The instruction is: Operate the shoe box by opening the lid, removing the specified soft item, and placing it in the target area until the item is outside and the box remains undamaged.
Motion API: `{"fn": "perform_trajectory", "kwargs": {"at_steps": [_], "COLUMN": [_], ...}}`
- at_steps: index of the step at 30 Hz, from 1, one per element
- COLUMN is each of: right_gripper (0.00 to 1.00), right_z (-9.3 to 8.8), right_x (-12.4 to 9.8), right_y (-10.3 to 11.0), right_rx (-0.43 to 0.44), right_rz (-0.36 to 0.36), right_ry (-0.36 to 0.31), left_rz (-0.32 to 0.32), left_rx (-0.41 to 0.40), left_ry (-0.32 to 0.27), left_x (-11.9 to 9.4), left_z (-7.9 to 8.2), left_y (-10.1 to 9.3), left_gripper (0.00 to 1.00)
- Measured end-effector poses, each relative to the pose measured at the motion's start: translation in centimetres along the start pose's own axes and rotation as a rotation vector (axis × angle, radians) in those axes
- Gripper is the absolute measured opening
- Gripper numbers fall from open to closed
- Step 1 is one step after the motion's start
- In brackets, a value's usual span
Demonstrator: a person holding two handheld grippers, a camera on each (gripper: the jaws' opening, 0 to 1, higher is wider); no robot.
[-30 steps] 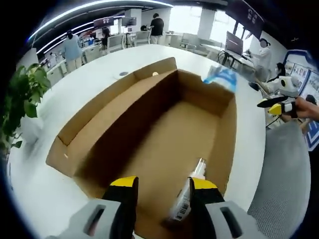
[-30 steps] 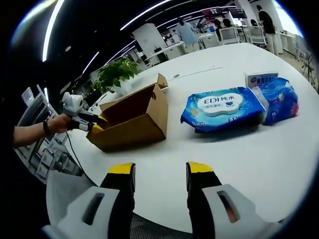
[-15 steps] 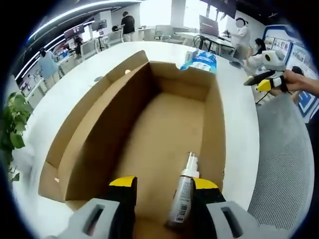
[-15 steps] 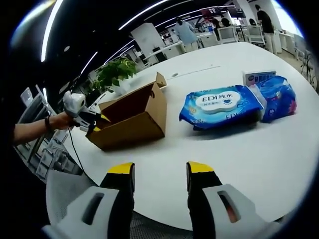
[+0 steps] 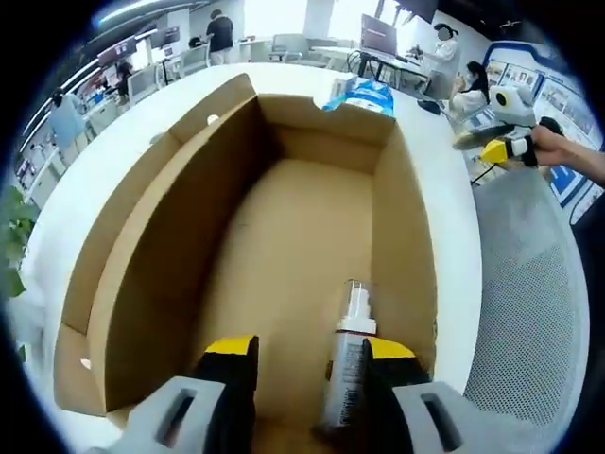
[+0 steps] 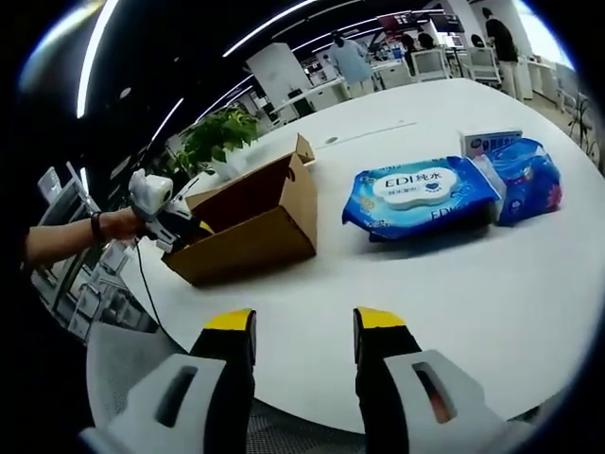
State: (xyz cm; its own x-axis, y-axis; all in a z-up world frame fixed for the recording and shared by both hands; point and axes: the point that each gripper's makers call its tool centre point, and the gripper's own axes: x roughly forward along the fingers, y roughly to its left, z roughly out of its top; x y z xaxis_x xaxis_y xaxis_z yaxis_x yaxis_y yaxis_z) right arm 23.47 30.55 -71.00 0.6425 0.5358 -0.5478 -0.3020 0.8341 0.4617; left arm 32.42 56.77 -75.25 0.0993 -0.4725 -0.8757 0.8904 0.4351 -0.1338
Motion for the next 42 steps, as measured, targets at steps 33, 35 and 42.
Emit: {"fn": "perform_trajectory", "kwargs": {"at_steps": [33,35,42], "right_gripper": [0.38,0.38,0.38], "right_z": [-0.2,-0.1,-0.3], "right_x": [0.0,0.0,0.0], "right_y": [0.0,0.0,0.3], "right_rx": [-0.013,-0.011,-0.013], "right_rz": [-0.01,-0.008,-0.005], "right_ry": [0.015,0.01,0.008], "left_rz": [-0.015,-0.018,-0.021], "left_rx": [0.088,0.081,0.109], "left_ry": [0.074,0.06,0.067], "left_x": [-0.5,-0.8,-0.5], "left_z": [-1.2,-1.1,-1.3], "left_y": [0.4,0.3,-0.4], "left_gripper": [0.42,0.41,0.38]}}
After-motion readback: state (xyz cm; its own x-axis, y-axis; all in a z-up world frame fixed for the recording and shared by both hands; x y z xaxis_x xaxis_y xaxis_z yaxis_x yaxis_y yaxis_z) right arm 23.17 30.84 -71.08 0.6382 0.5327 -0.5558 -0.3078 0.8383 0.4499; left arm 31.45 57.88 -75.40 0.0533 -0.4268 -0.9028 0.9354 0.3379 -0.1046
